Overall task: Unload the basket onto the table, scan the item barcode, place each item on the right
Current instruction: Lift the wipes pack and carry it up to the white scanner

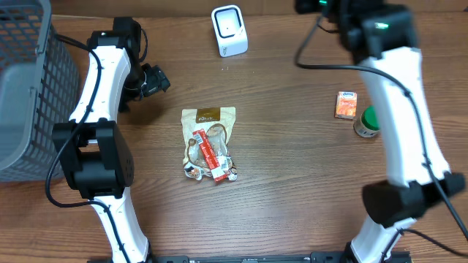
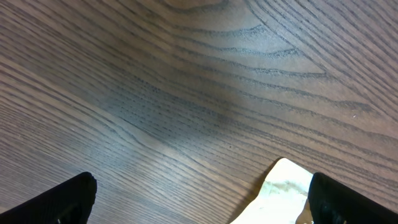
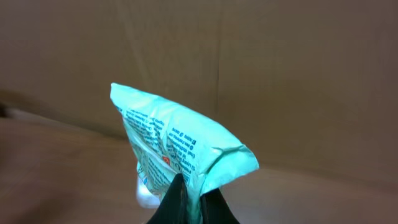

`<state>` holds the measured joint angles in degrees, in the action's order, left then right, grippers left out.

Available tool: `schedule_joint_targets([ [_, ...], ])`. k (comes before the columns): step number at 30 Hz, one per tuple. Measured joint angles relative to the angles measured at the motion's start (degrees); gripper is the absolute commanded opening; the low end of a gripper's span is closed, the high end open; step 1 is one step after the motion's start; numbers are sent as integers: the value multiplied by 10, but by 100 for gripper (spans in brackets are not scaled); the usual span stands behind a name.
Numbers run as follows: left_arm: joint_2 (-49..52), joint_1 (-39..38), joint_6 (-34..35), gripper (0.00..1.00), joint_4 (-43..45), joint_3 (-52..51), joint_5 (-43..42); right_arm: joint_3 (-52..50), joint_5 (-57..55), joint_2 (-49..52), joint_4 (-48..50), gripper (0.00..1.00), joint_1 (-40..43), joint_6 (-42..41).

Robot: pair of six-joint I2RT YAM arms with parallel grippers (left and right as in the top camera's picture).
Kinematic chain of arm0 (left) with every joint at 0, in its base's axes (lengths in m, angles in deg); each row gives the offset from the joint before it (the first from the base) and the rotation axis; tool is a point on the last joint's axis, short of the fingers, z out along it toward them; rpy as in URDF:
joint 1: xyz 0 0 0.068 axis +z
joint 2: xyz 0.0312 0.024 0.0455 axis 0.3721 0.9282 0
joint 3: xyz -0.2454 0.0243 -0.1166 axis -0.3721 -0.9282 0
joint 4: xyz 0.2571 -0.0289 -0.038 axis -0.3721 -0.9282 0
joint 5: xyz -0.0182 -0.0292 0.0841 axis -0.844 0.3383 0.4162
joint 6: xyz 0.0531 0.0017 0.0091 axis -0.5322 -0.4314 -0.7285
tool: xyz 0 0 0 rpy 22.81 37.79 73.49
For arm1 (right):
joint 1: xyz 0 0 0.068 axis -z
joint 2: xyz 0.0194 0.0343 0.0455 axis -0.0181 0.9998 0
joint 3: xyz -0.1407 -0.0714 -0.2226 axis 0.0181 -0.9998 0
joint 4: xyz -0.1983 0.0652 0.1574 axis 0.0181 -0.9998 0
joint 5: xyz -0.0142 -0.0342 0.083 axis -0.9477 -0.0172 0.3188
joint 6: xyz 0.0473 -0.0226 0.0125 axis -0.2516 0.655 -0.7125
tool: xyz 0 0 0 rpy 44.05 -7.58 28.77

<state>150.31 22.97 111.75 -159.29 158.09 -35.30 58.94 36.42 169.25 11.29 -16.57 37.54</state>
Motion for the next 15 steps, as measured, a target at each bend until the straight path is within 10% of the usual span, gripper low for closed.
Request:
schedule_joint_targets([
  [15,0,0,0,100,0,0,1,-1,-358,275,369,4,-141,445],
])
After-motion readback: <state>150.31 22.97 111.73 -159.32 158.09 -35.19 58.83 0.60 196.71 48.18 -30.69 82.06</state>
